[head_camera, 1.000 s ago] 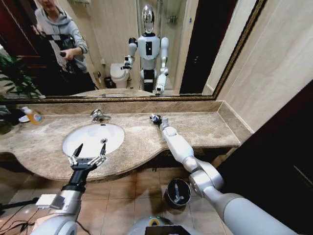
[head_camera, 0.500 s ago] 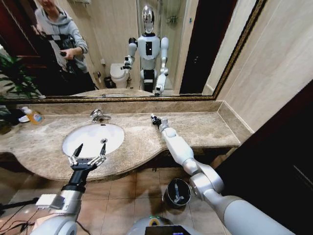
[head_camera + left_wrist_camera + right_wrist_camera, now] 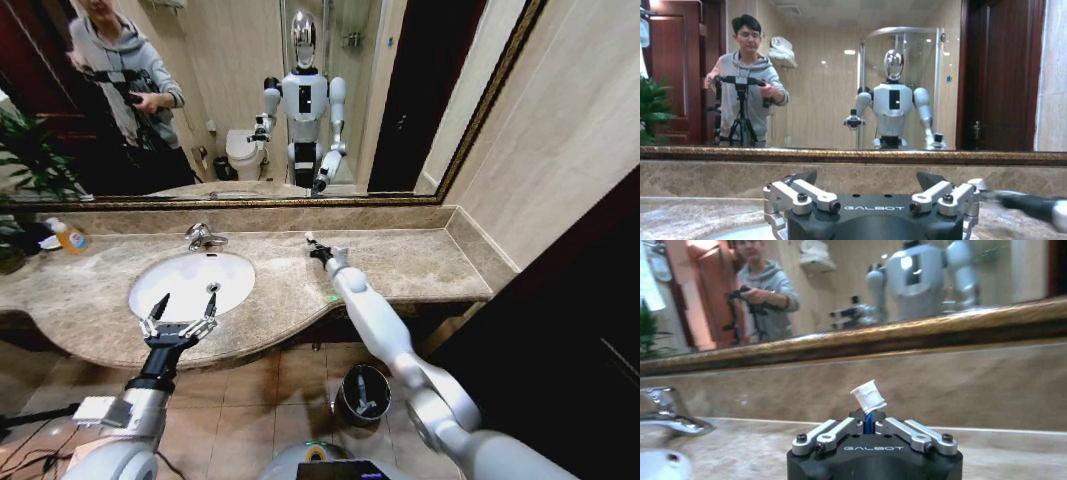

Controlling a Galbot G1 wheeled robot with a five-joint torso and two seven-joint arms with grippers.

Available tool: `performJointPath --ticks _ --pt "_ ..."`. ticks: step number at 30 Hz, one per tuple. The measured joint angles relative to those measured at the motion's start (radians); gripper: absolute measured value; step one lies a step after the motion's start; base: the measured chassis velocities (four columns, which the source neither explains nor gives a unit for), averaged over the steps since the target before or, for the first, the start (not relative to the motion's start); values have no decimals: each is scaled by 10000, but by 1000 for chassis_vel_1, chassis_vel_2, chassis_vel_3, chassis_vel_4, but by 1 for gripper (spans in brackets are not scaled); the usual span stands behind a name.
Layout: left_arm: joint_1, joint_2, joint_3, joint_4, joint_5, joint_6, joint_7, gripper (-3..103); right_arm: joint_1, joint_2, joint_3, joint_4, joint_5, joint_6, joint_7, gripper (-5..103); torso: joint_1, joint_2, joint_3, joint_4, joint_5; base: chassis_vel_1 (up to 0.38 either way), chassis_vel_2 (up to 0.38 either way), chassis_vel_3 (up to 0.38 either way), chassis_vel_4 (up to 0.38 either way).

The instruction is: Pick up the trash from the sink and place it in the trash bin.

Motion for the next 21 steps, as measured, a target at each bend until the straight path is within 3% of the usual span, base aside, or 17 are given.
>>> performJointPath --ticks 3,5,6,9,16,21 --pt "-1 0 -1 0 0 0 -1 100 -1232 -1301 720 1969 682 -413 191 4 0 0 0 0 0 0 0 0 0" --pt "-1 0 1 0 0 0 5 100 -1513 -1492 903 2293 799 -474 214 4 0 0 -1 -1 1 0 0 0 0" --pt "-1 0 0 0 0 0 0 100 -2625 -2056 1580 3389 1145 -566 258 4 1 0 0 -1 3 0 0 0 0" --pt "-1 1 0 -1 0 0 2 100 -3917 -2572 2379 4510 1569 -590 326 4 -1 1 -1 -9 1 0 0 0 0" --pt "-1 0 1 0 0 0 4 100 -5512 -2869 3372 5762 1867 -451 284 4 -1 0 -2 3 1 0 0 0 0" --pt "-1 1 1 0 0 0 2 100 -7978 -2365 4541 6621 1619 -20 -91 4 1 1 0 -3 3 0 0 0 0"
